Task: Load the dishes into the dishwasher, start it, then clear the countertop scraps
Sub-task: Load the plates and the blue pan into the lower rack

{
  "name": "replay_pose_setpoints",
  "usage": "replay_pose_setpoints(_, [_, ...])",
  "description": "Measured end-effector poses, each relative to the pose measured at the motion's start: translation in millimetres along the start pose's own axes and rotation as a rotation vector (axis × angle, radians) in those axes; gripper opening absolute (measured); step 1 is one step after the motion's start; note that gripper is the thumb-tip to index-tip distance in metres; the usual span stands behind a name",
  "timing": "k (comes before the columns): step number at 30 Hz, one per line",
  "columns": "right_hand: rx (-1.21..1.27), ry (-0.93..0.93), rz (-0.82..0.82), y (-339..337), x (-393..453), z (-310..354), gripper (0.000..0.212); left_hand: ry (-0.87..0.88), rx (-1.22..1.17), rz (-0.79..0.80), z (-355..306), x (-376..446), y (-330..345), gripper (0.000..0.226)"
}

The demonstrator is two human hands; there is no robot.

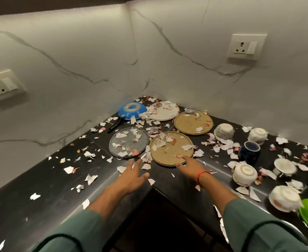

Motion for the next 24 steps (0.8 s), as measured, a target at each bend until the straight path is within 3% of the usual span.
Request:
replay_pose_setpoints(7, [0.612, 0.324, -0.165, 10, 30, 1, 0.07, 0.146, 0.169, 0.091, -8, 27, -15, 0.083])
replay_pose_setpoints(13, [0.879, 0.353, -0.23, 5, 31, 2, 0.058, 0.375, 0.352, 0.148, -50, 63, 11, 0.081])
replay_pose_setpoints(19, [0.999, 0.417, -0.249, 25, 84, -50, 0.102, 0.482, 0.464, 0.223, -72, 77, 53, 0.082])
replay_pose_setpoints(22, [1.039, 0.474, -0.269, 11, 52, -14, 0.053, 0.504, 0.403, 0.237, -75, 81, 56, 0.081])
replay_pose_setpoints(24, [1.043, 0.509, -0.307, 9, 50, -9, 0.048, 0.522, 0.397, 0.254, -77, 80, 57, 0.074])
Point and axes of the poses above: each hand's wrist, its own x-axis towards the middle knuckle, its own y-axis out of the palm, z = x × y, the point moved 6 cm from there along x, towards the middle knuckle, and after that the axes turned 2 degrees about -z, right-handed, at the moved point
